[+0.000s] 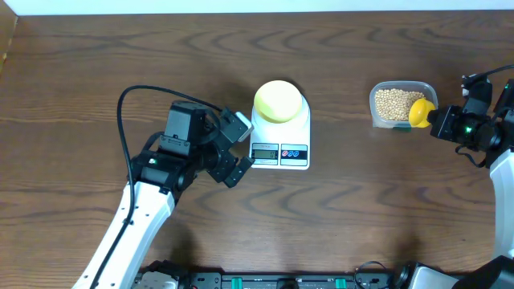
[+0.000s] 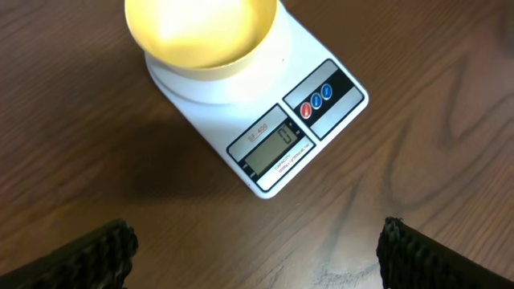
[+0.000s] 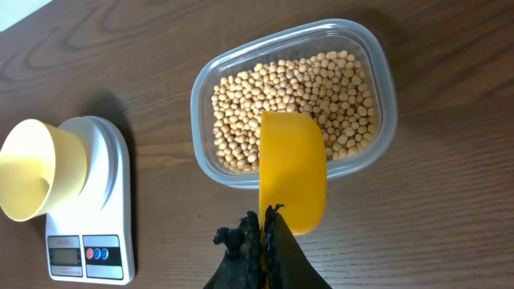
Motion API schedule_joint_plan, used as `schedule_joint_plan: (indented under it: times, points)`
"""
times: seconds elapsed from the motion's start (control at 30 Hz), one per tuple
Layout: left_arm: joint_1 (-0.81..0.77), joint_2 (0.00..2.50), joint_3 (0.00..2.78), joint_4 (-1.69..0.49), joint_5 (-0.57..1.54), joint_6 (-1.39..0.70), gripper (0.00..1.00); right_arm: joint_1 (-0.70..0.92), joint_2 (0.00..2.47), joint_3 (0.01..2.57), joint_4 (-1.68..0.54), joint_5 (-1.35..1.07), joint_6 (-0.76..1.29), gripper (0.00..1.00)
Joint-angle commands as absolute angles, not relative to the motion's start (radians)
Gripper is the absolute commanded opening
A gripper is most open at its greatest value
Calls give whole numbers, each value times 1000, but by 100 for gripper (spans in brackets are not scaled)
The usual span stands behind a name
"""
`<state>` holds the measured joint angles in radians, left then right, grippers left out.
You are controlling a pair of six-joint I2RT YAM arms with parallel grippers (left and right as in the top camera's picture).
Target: Scoop item into bowl and weigh 50g on scale
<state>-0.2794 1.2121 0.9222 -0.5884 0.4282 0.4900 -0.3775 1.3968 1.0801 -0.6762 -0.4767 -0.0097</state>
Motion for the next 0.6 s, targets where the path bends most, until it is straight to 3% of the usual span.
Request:
schedule_joint_plan:
  times: [0.0, 0.2, 0.57]
  points:
    - [-218, 1217, 923, -587, 586, 555, 97, -372, 1401, 1092, -671, -512, -24, 1]
    - [-89, 1217, 933, -637, 793, 636, 97, -371, 1401, 1092, -669, -524, -24, 1]
    - [-89, 1217, 933, -634, 638, 680, 98, -371, 1401, 1092, -670, -527, -24, 1]
